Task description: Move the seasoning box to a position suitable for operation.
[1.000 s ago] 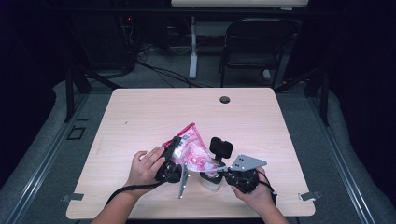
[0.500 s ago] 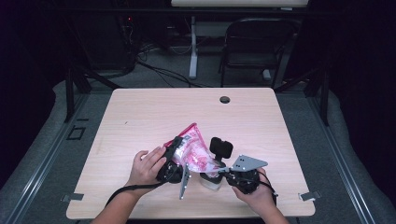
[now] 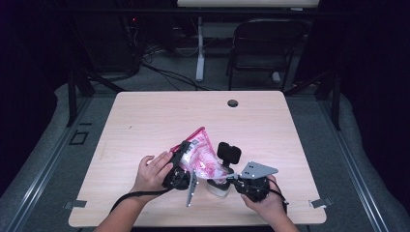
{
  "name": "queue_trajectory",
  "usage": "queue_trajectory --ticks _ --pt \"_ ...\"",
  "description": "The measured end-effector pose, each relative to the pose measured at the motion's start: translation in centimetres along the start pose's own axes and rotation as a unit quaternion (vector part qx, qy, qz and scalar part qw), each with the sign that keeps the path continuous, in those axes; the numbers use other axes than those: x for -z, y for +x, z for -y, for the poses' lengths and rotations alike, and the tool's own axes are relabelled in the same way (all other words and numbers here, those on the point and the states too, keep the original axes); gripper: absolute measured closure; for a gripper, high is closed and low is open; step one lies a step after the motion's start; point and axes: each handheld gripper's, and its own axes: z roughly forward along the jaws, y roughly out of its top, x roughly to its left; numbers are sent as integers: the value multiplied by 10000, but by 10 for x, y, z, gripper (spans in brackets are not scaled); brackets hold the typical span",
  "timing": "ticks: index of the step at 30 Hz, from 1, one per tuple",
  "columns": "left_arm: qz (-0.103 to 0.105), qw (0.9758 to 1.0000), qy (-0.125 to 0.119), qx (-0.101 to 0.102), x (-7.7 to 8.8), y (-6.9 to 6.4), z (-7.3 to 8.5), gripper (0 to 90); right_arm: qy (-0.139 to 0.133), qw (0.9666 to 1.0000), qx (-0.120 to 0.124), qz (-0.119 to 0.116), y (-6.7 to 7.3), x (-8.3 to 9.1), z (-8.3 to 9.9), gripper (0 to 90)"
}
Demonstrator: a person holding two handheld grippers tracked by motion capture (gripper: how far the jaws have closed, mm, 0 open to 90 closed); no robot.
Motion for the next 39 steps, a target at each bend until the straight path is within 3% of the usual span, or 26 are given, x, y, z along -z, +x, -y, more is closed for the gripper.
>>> queue_trajectory --ticks 10,39 --pt "-100 9999 -78 -64 0 0 0 676 53 10000 -13 6 0 -2 1 900" --pt "-63 10000 -48 -26 1 2 -1 676 80 10000 -6 6 0 -4 2 900"
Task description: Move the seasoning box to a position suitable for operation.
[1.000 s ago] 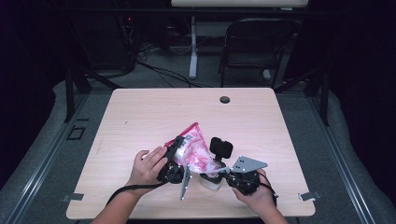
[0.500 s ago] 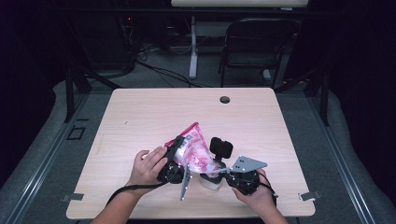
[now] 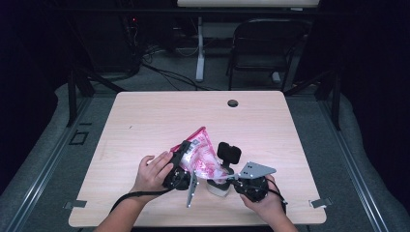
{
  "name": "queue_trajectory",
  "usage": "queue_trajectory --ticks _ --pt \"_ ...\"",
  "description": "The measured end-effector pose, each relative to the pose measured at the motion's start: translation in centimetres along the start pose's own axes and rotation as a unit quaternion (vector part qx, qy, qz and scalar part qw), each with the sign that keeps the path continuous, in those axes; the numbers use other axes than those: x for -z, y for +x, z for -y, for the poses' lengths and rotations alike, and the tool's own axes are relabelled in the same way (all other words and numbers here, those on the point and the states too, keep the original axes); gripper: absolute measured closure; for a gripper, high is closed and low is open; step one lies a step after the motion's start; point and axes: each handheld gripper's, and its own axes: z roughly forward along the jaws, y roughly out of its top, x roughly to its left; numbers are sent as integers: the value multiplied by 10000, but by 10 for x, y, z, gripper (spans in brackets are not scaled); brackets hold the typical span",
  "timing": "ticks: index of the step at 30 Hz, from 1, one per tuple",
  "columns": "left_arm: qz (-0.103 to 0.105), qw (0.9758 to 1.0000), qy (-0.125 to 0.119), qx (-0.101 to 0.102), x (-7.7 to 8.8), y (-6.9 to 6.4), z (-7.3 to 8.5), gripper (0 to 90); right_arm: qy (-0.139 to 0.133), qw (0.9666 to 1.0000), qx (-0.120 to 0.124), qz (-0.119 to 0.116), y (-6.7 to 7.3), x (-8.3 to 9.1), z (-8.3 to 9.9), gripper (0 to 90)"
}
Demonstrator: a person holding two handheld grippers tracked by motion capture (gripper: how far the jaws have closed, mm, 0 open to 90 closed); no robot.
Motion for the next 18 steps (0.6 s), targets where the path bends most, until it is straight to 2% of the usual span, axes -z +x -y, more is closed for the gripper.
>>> queue_trajectory --ticks 18 --pt "-44 10000 -54 27 0 0 0 676 -1 10000 -11 3 0 -1 0 900"
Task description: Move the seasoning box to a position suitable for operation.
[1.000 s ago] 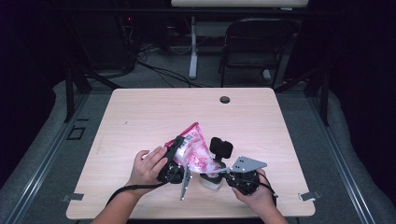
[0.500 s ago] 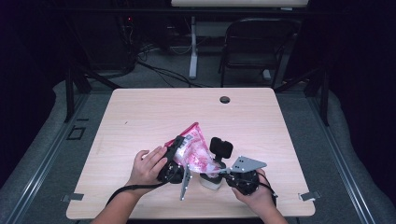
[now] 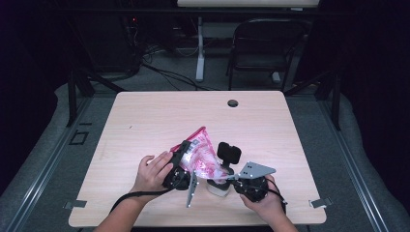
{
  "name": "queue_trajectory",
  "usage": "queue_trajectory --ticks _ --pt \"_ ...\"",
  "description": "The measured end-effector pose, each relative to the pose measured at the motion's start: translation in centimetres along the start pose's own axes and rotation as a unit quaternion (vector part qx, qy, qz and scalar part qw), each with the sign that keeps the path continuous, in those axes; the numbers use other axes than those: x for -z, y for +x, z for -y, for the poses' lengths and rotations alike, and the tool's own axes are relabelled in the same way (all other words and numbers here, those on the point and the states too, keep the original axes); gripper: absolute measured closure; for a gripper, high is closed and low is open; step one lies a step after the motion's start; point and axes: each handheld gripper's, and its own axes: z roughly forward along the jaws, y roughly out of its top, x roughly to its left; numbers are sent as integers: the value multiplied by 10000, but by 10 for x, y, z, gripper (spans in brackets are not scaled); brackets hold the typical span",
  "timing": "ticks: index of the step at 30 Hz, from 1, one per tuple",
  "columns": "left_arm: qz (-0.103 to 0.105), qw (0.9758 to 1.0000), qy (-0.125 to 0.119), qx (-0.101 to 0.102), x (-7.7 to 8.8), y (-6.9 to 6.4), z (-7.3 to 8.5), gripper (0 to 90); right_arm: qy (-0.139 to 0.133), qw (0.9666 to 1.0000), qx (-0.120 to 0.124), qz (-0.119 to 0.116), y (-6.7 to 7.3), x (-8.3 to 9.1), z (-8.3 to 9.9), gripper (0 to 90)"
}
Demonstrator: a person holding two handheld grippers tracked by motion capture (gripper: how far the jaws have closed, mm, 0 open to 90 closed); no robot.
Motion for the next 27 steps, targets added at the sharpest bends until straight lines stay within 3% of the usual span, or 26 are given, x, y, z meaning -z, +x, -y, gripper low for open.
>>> queue_trajectory --ticks 27 --pt "-15 10000 -22 6 1 1 -1 676 21 10000 20 6 0 0 0 900"
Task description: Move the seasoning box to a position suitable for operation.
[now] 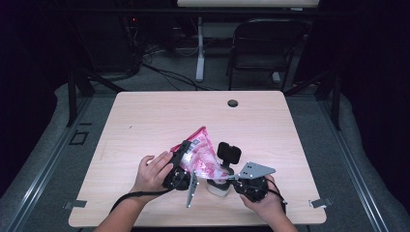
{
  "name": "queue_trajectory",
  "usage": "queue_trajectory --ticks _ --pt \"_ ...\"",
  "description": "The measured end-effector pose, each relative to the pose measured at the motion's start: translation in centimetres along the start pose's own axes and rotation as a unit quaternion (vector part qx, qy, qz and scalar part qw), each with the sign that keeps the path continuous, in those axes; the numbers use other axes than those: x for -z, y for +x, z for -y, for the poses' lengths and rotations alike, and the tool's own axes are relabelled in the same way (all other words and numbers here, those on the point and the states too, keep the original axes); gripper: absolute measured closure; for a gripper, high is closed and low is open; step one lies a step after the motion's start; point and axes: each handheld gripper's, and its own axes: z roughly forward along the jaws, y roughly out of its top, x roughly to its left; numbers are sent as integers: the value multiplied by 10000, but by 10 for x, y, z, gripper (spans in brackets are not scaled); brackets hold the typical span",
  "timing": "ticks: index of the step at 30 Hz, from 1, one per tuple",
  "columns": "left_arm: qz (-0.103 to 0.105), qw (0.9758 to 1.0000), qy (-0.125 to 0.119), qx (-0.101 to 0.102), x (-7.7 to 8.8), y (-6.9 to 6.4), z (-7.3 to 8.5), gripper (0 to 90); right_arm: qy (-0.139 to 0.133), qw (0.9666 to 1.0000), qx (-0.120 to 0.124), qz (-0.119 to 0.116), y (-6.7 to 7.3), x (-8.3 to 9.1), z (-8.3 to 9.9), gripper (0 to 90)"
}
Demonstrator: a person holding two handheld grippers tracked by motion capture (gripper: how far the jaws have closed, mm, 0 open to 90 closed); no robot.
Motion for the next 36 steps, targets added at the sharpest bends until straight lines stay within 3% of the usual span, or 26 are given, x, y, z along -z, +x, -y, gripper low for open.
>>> queue_trajectory --ticks 36 --pt "-7 10000 24 -2 1 1 -1 676 -22 10000 -22 0 0 0 0 900"
